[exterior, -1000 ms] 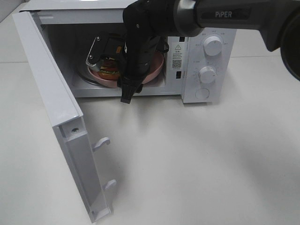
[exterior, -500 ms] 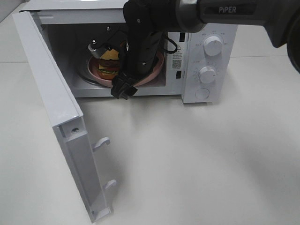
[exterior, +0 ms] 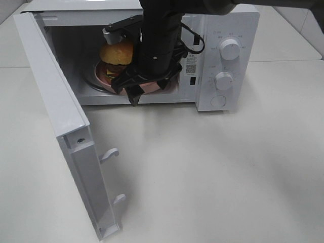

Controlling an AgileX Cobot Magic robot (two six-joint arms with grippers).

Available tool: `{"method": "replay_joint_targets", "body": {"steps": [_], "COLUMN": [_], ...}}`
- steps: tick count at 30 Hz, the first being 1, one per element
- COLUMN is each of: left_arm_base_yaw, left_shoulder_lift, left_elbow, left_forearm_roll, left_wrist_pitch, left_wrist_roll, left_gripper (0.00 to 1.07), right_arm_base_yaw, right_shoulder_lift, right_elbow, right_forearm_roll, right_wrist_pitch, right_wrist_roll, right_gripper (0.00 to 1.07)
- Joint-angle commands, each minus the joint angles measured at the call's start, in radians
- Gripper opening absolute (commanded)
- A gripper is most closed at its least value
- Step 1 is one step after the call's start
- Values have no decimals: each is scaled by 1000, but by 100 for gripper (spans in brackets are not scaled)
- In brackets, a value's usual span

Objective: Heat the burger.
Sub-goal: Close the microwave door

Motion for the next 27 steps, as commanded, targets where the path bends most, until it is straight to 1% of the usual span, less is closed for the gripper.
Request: {"method": "replay_joint_targets", "body": {"steps": [1, 4, 7, 9, 12, 14, 20, 22, 23, 25, 27], "left_arm_base_yaw": [3, 3, 3, 3, 3, 3, 3, 3, 3, 3, 3], "left_shoulder_lift": [-20, -20, -20, -20, -20, -20, -20, -20, -20, -20, -20], "left_elbow": [3, 3, 3, 3, 3, 3, 3, 3, 3, 3, 3], "left_forearm_roll": [-3, -3, -3, -3, -3, -3, -3, -3, -3, -3, -3], "left_wrist_pitch": [-10, -10, -10, -10, -10, -10, -10, -10, -10, -10, -10], "left_wrist_roll": [-2, -2, -2, -2, -2, -2, -2, -2, -2, -2, -2], "left_gripper": [0, 0, 0, 0, 0, 0, 0, 0, 0, 0, 0], "right_arm_base_yaw": [4, 4, 4, 4, 4, 4, 4, -1, -1, -18, -28], "right_shoulder_lift": [-11, -11, -11, -11, -11, -14, -50, -106, -106, -159, -177], "right_elbow": [-3, -3, -3, -3, -3, -1, 14, 40, 40, 80, 94], "right_forearm_roll": [70, 72, 72, 72, 72, 72, 99, 99, 99, 99, 91], "right_wrist_pitch": [73, 82, 132, 198, 226, 315, 312, 312, 312, 312, 312], "right_wrist_roll": [23, 31, 81, 87, 93, 110, 115, 101, 101, 101, 101], "right_gripper": [75, 75, 75, 75, 75, 75, 73, 73, 73, 73, 73]}}
